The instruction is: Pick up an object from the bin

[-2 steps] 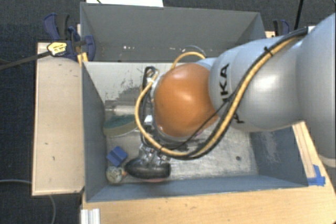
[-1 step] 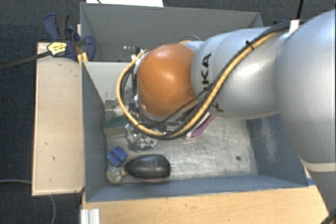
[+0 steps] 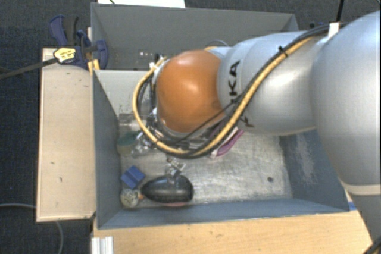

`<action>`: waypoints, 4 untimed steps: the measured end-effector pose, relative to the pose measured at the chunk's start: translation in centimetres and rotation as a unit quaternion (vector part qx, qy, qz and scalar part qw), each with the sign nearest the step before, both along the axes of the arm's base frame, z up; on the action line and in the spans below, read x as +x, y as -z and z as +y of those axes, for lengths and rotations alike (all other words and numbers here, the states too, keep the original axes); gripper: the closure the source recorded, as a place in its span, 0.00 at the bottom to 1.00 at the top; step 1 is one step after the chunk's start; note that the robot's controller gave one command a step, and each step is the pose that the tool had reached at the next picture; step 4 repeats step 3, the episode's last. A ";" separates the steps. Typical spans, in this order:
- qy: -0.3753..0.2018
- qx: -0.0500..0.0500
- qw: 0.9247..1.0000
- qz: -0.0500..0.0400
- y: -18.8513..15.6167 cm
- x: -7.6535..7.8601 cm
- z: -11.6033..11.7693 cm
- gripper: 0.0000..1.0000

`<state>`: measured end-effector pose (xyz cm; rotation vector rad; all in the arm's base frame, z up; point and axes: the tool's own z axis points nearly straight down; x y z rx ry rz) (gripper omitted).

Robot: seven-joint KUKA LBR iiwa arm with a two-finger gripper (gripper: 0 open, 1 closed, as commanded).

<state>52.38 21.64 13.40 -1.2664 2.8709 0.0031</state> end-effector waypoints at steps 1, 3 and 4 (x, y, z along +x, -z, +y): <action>-0.004 0.000 1.000 -0.002 3.0 -1.7 1.5 0.00; -0.196 0.000 0.981 -0.004 -12.5 -2.0 1.9 1.00; -0.196 0.000 0.981 -0.004 -12.5 -2.0 1.9 1.00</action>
Offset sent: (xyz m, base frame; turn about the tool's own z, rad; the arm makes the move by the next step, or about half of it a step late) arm -0.0366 0.0302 -0.0640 -0.0156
